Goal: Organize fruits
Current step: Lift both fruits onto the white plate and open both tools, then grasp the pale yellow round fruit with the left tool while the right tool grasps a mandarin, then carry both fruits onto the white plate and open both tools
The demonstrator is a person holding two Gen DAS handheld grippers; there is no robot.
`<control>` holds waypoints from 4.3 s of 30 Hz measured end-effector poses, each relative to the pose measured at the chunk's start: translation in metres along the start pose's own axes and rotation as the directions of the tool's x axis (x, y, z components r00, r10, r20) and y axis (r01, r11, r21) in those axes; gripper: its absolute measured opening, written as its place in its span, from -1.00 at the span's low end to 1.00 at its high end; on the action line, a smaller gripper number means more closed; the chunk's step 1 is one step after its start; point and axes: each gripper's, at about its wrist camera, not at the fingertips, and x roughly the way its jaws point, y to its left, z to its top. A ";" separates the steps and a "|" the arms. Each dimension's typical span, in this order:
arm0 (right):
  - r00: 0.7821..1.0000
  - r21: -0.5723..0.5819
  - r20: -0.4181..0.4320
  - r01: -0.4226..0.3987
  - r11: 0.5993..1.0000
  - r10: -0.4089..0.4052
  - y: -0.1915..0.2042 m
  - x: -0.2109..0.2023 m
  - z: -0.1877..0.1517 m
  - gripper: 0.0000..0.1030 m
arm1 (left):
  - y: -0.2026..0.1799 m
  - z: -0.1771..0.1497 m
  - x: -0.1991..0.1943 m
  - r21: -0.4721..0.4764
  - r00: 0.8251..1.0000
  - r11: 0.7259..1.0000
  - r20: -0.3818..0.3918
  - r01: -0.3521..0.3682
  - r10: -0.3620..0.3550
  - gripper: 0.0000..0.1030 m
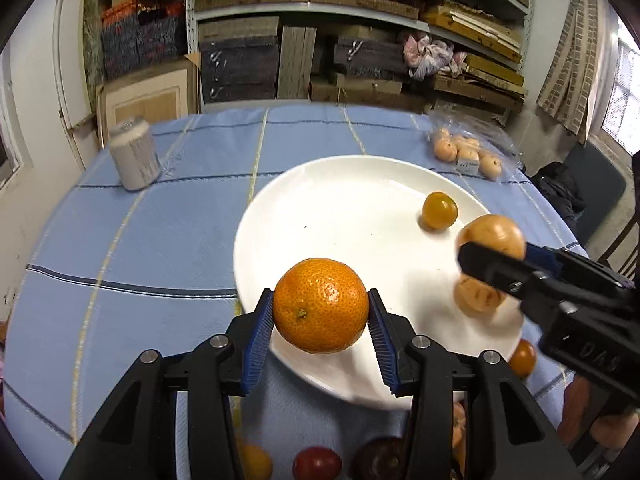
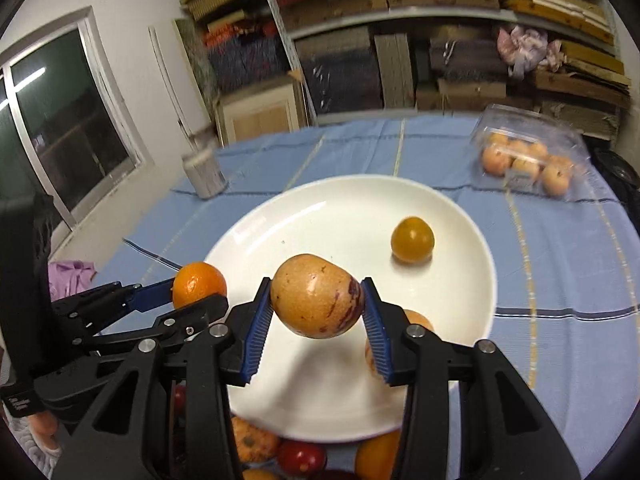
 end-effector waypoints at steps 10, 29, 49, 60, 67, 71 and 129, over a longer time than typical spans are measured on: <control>0.999 0.029 0.051 0.007 1.000 -0.008 -0.007 -0.012 0.002 -0.09 | 0.007 -0.005 0.004 -0.012 1.000 1.000 0.007 0.013 -0.013 -0.03; 0.967 0.021 0.241 0.086 0.996 -0.088 -0.005 -0.138 -0.119 0.75 | 0.051 -0.111 -0.095 -0.093 0.993 0.992 0.075 -0.089 0.096 0.47; 0.974 0.001 0.209 0.089 0.996 -0.087 0.001 -0.130 -0.121 0.80 | 0.017 -0.119 -0.068 0.041 0.995 0.994 0.023 -0.102 0.101 0.65; 0.981 -0.018 0.181 0.076 0.997 -0.071 0.004 -0.125 -0.122 0.80 | 0.025 -0.122 -0.072 -0.007 0.999 0.999 -0.014 0.042 -0.042 0.07; 0.983 -0.058 0.168 0.083 0.995 -0.072 0.013 -0.120 -0.125 0.80 | 0.022 -0.117 -0.059 0.009 1.000 1.000 -0.020 0.019 -0.019 0.10; 0.984 -0.038 0.164 0.075 0.996 -0.068 0.011 -0.119 -0.124 0.80 | 0.026 -0.122 -0.067 0.008 0.999 1.000 -0.023 0.026 -0.026 -0.09; 1.000 -0.036 -0.026 0.007 0.999 -0.008 0.007 -0.090 -0.137 -0.11 | -0.001 -0.130 -0.105 0.104 0.963 0.974 0.200 -0.202 0.179 -0.09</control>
